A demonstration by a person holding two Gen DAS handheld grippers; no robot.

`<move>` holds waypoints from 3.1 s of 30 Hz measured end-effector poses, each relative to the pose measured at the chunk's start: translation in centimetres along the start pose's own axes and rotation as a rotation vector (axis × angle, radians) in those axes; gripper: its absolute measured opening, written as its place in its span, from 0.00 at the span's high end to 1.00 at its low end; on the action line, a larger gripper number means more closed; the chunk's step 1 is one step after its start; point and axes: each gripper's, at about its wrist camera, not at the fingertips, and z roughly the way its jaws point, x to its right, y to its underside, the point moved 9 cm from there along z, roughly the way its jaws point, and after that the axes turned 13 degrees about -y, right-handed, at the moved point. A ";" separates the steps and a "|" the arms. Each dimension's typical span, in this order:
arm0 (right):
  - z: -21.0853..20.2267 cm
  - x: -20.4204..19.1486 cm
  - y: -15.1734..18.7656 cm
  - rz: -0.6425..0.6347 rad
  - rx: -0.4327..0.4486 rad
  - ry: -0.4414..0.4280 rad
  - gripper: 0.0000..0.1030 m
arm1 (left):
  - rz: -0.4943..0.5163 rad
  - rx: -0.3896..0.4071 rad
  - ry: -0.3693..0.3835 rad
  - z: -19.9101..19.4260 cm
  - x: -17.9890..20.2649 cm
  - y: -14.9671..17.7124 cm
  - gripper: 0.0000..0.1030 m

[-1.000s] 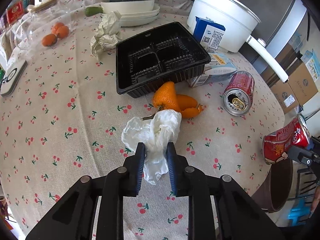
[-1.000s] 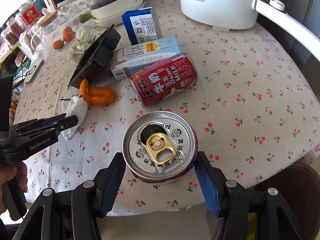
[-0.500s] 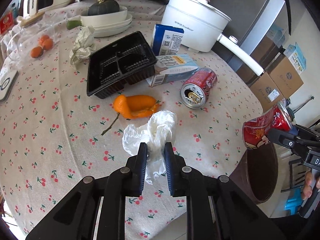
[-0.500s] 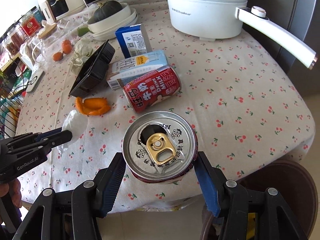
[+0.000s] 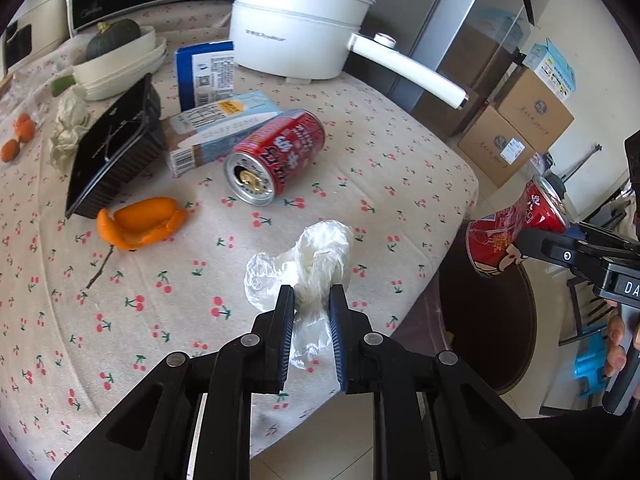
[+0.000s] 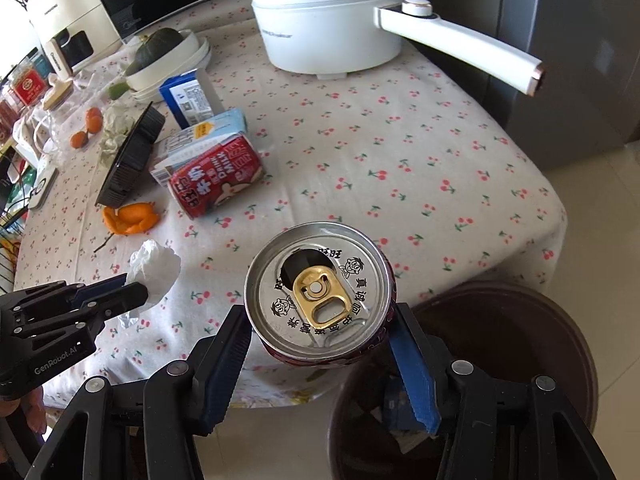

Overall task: Collect trash
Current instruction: 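Lift the tissue and crushed can and carry both over the brown bin, then open the left tool to drop the tissue while the right tool drops the can, then move both tools back from the bin toward the table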

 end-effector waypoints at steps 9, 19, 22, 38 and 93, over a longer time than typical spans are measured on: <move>-2.6 5.2 2.5 0.060 0.003 0.054 0.40 | 0.092 -0.022 0.089 0.9 7.5 0.7 0.82; -5.0 11.7 7.0 0.134 -0.032 0.132 0.40 | 0.250 -0.046 0.172 2.2 16.0 3.0 0.82; -5.5 13.3 8.1 0.155 -0.042 0.147 0.40 | 0.278 -0.065 0.215 2.8 17.5 3.7 0.81; -4.3 14.2 9.4 0.154 -0.107 0.145 0.40 | 0.270 -0.061 0.013 3.1 13.4 3.0 0.13; 1.4 -6.8 -6.9 -0.223 0.250 0.261 0.01 | -0.193 0.278 -0.550 -9.7 -16.3 -1.3 0.02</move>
